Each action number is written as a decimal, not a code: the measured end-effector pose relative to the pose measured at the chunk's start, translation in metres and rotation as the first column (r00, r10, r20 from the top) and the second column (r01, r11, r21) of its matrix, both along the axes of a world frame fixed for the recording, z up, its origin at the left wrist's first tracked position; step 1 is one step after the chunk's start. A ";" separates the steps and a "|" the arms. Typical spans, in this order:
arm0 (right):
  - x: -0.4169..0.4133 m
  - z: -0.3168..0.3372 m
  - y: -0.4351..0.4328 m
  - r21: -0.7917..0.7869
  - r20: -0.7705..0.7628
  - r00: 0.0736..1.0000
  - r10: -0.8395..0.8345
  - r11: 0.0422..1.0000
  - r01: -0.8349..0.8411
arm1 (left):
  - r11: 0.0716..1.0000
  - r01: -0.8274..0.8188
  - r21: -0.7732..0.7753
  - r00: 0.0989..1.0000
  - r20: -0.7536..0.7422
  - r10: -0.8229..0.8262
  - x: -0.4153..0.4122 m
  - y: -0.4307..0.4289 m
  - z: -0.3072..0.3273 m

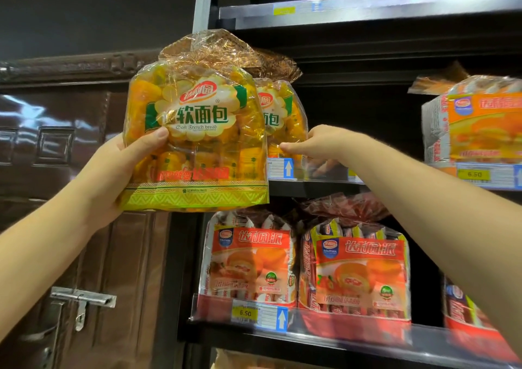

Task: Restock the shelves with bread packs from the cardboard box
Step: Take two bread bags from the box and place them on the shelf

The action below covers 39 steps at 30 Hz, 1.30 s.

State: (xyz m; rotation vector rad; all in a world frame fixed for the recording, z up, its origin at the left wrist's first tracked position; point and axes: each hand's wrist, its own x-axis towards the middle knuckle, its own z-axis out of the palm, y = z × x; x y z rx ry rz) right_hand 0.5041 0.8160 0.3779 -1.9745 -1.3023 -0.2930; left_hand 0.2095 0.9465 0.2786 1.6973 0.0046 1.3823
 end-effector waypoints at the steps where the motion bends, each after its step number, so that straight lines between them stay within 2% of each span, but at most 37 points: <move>1: 0.000 -0.001 -0.002 -0.004 0.022 1.000 -0.009 1.000 0.009 | 1.000 0.005 0.000 1.000 -0.002 -0.005 0.002 -0.002 0.001; 5: 0.002 0.000 -0.016 -0.010 0.097 0.994 -0.055 0.998 0.056 | 1.000 0.018 0.022 1.000 0.004 -0.018 0.019 -0.012 0.007; 8: 0.005 -0.001 -0.039 0.018 0.131 0.991 -0.013 1.000 0.011 | 0.998 0.054 0.037 0.999 -0.003 -0.054 0.038 -0.023 0.013; 11: 0.005 0.000 -0.073 0.213 0.078 0.991 0.105 0.970 -0.120 | 0.992 0.116 0.057 0.993 0.009 -0.116 0.063 -0.036 0.022; 14: 0.005 0.008 -0.111 0.362 -0.032 0.951 0.309 0.890 -0.277 | 0.974 0.202 0.097 0.978 0.037 -0.207 0.094 -0.051 0.034; 16: 0.005 0.012 -0.136 0.337 0.010 0.945 0.327 0.888 -0.311 | 0.961 0.244 0.128 0.967 0.044 -0.251 0.117 -0.062 0.044; 18: 0.006 0.012 -0.155 0.294 0.111 0.962 0.249 0.916 -0.271 | 0.954 0.260 0.148 0.960 0.067 -0.272 0.140 -0.074 0.055; 21: 0.018 0.013 -0.175 0.364 0.188 0.974 0.129 0.911 -0.191 | 0.965 0.180 0.191 0.972 0.115 -0.205 0.172 -0.084 0.072; 23: 0.028 0.014 -0.182 0.430 0.216 0.974 0.070 0.889 -0.159 | 0.980 0.008 0.200 0.984 0.175 -0.043 0.191 -0.089 0.084; 25: 0.041 0.015 -0.184 0.496 0.229 0.973 0.013 0.859 -0.128 | 0.954 -0.198 0.224 0.959 0.246 0.141 0.206 -0.093 0.094; 28: 0.062 0.016 -0.179 0.566 0.235 0.971 -0.039 0.818 -0.104 | 0.905 -0.333 0.264 0.923 0.288 0.255 0.221 -0.094 0.106; 32: 0.083 0.013 -0.167 0.614 0.245 0.953 -0.178 0.789 -0.010 | 0.901 -0.346 0.262 0.912 0.321 0.257 0.240 -0.093 0.108; 39: 0.093 0.006 -0.153 0.592 0.226 0.942 -0.250 0.803 0.071 | 0.860 -0.428 0.278 0.887 0.312 0.341 0.246 -0.093 0.104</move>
